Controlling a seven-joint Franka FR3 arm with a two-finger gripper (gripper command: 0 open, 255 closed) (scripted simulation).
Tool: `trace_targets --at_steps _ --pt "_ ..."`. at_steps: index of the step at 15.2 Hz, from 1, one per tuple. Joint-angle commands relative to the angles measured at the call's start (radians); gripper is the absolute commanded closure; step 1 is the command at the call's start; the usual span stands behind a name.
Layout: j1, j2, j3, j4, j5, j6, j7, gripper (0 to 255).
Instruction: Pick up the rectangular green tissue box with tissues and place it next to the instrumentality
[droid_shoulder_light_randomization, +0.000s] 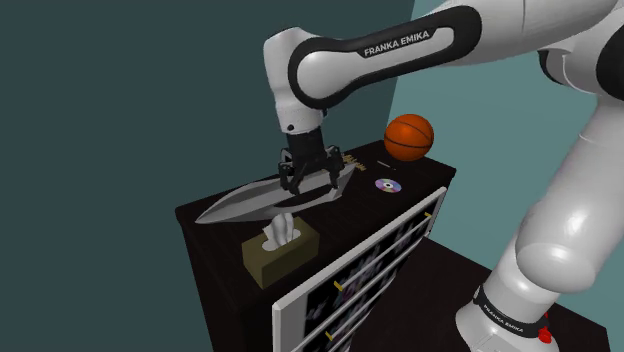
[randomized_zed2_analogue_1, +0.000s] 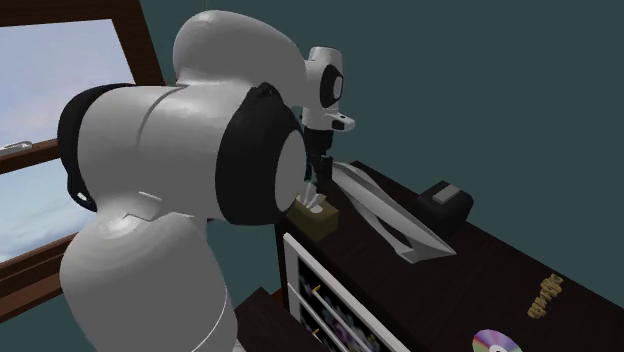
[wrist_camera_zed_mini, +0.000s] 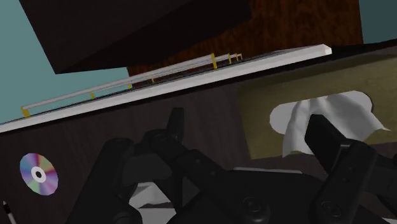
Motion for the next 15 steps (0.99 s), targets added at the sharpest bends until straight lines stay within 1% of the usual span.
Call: trace_targets --at_steps 1,4,7,15 --pt "0.015 0.120 0.015 0.098 -0.053 -0.025 0.110 0" --pt "0.060 0.290 0.009 0.246 -0.124 -0.070 0.245 0" --pt "0.115 0.449 -0.018 0.407 -0.178 -0.128 0.351 0" --pt "0.097 0.422 -0.021 0.271 -0.172 -0.018 0.350 0"
